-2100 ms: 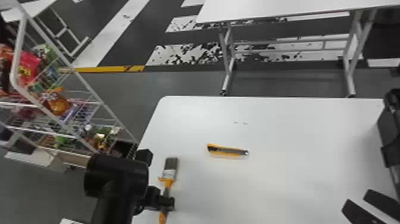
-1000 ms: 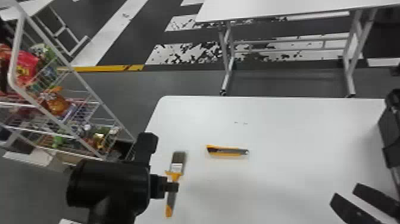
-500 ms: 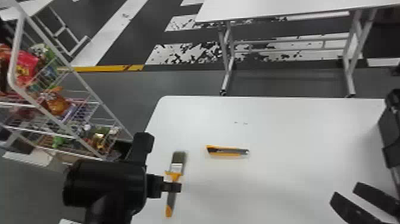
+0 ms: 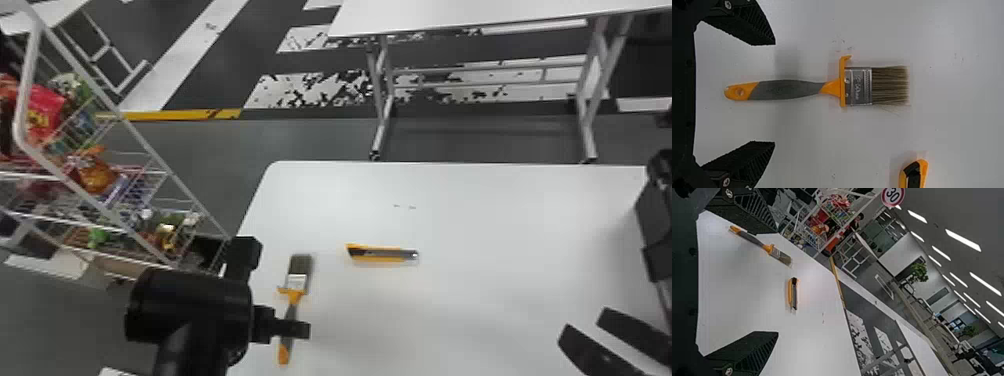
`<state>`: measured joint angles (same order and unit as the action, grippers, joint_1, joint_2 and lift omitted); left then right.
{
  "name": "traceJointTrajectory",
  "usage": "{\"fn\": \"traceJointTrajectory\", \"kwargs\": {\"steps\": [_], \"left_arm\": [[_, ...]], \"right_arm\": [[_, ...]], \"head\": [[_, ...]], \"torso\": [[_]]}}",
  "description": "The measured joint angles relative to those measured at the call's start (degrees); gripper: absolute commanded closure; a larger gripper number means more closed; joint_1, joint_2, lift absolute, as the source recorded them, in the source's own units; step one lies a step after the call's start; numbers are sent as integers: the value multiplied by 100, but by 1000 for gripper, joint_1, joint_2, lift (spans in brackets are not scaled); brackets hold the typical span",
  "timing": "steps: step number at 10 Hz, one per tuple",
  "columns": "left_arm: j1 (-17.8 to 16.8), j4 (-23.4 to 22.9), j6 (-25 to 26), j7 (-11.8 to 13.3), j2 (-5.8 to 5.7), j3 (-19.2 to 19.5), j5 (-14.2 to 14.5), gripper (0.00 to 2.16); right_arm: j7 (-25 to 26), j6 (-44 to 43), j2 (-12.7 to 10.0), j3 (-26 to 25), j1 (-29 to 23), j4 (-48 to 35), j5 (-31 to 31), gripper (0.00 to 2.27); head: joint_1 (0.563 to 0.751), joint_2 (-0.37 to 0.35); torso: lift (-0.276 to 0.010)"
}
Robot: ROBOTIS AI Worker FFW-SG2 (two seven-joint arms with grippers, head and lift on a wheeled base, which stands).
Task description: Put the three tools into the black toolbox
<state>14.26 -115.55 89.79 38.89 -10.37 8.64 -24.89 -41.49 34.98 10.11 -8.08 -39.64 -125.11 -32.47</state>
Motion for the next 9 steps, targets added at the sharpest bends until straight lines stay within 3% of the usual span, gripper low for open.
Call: {"fn": "traceJointTrajectory", "kwargs": {"steps": [4, 9], "left_arm": [[-63, 451, 0, -74, 0, 73, 90, 70], [-575, 859, 0, 35, -33, 251, 259, 73]], "right_arm": [[-45, -18, 0, -38, -26, 35, -4, 80], [-78, -21, 7, -126, -67, 31, -14, 80]], "head": [[695, 350], [695, 350]], "torso": [[-51], [-51]]}}
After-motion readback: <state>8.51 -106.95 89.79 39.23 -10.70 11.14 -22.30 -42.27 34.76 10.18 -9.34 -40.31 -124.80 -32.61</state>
